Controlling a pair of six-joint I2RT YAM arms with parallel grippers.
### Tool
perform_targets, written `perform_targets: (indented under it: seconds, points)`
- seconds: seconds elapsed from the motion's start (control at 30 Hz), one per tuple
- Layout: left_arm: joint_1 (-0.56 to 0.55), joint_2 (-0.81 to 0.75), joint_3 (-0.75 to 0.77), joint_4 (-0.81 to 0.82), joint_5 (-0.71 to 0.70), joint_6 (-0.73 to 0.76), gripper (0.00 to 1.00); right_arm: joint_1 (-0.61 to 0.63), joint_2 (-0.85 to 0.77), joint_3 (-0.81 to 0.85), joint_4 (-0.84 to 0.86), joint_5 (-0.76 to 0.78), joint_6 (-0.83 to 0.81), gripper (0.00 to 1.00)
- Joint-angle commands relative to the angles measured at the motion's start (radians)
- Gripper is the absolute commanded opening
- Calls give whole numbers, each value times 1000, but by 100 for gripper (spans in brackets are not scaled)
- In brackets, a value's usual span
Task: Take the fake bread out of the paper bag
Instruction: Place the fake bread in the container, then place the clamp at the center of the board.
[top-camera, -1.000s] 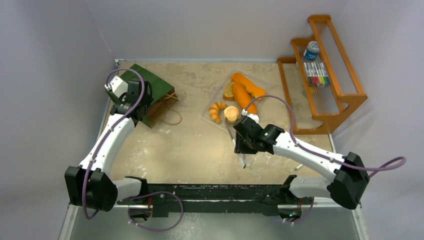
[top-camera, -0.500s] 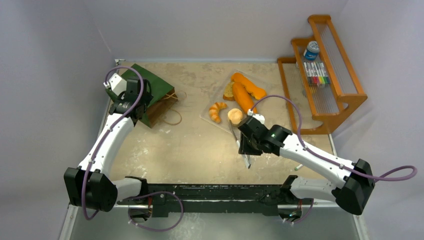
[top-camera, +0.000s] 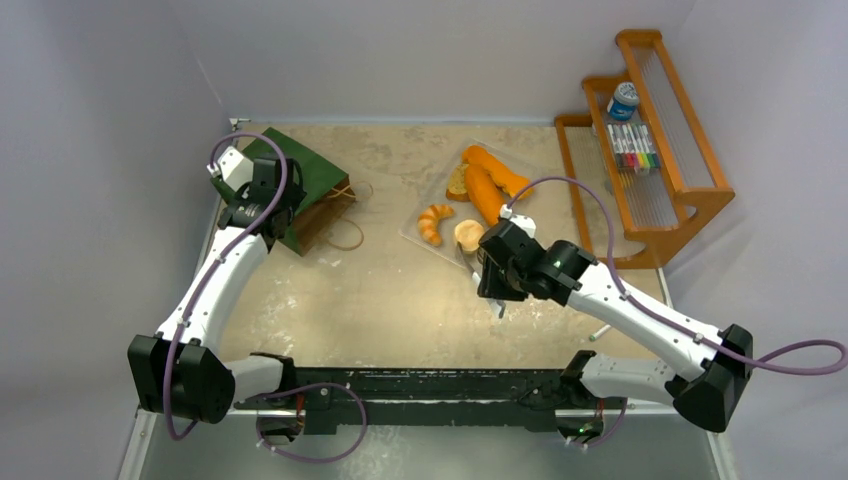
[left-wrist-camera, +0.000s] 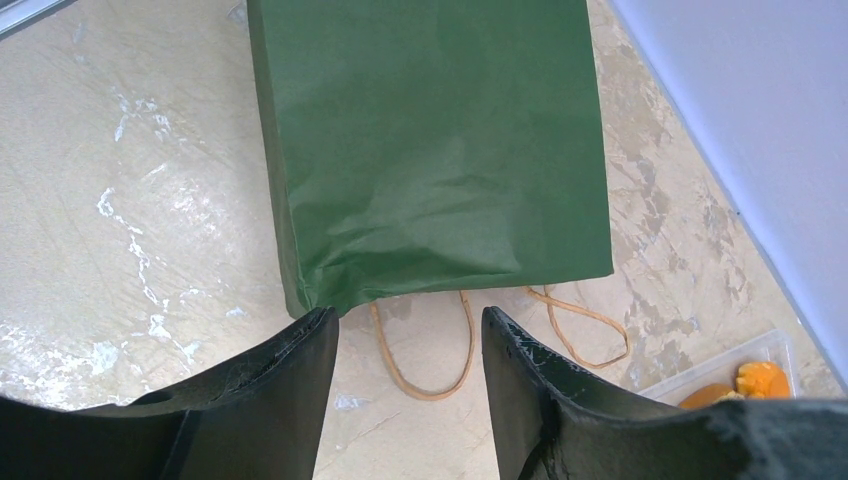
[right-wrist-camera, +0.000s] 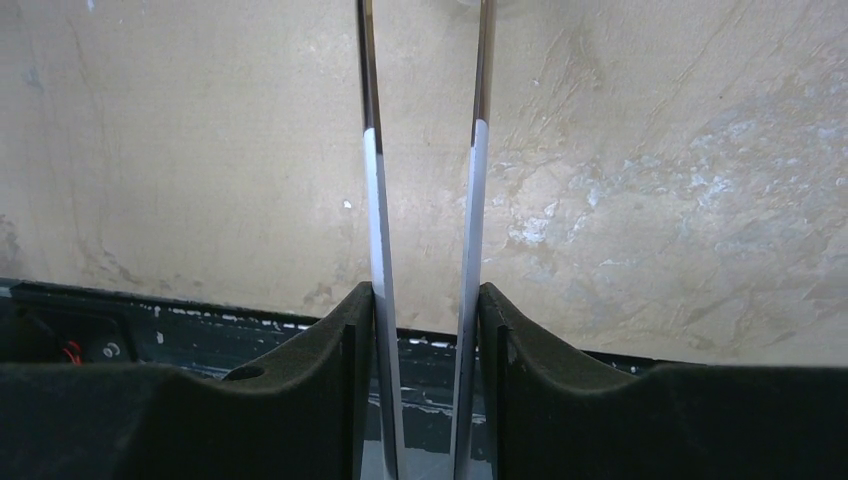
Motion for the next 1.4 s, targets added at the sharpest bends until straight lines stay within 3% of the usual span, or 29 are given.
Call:
perform_targets:
  seconds: [0.0, 0.7, 0.93, 1.17, 1.37]
  points:
    - [6, -27, 35, 42, 0, 2, 54, 1, -11, 66, -40, 38, 7, 42]
    - [6, -19, 36, 57, 3, -7, 55, 1, -12, 184, -115, 88, -4, 42]
    - [6, -7, 45, 59, -3, -7, 55, 5, 0, 306, -143, 111, -50, 41]
    - [6, -8, 45, 54, -10, -5, 55, 92, 96, 418, -37, 100, -163, 38]
    - [6, -14, 44, 41, -19, -2, 55, 156, 232, 429, 181, 21, -300, 34]
